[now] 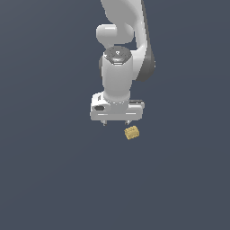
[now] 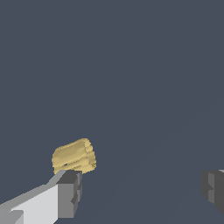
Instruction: Pick up the object and move it to a goal position.
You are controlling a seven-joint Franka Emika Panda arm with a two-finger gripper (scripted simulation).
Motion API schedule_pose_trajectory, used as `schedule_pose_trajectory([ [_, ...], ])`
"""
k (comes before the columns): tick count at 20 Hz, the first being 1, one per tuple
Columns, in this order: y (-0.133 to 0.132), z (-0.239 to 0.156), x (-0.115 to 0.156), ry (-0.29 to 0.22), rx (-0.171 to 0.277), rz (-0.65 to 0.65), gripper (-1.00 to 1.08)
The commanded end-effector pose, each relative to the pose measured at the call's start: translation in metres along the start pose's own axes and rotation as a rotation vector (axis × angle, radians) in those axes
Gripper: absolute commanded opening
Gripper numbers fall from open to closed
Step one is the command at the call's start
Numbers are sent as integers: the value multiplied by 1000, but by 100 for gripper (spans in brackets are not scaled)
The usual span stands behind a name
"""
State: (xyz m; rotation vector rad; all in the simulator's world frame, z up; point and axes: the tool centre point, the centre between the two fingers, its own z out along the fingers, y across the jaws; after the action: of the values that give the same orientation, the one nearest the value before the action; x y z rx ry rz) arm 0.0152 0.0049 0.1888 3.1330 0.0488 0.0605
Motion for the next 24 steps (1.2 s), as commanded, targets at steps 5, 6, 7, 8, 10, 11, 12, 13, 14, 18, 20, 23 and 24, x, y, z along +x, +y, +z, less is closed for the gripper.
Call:
schedule_pose_trajectory([
  [5,-6,8,-4,-16,4,-3,100],
  [6,-9,12,-6,-25,6,-5,100],
  [7,-13,17,-8,-36,8,-7,100],
  [8,-16,22,-11,-45,11,-9,100],
  [10,-21,27,-14,-58,13,-13,100],
  [11,-22,29,-15,-61,14,-14,100],
  [12,-22,29,-15,-63,14,-15,100],
  [13,-22,29,-15,-61,14,-14,100],
  [14,-21,28,-14,-60,14,-13,100],
  [18,-22,29,-14,-59,14,2,100],
  [20,-23,30,-15,-60,13,17,100],
  [23,-25,32,-15,-59,13,49,100],
  [24,-26,33,-16,-59,13,61,100],
])
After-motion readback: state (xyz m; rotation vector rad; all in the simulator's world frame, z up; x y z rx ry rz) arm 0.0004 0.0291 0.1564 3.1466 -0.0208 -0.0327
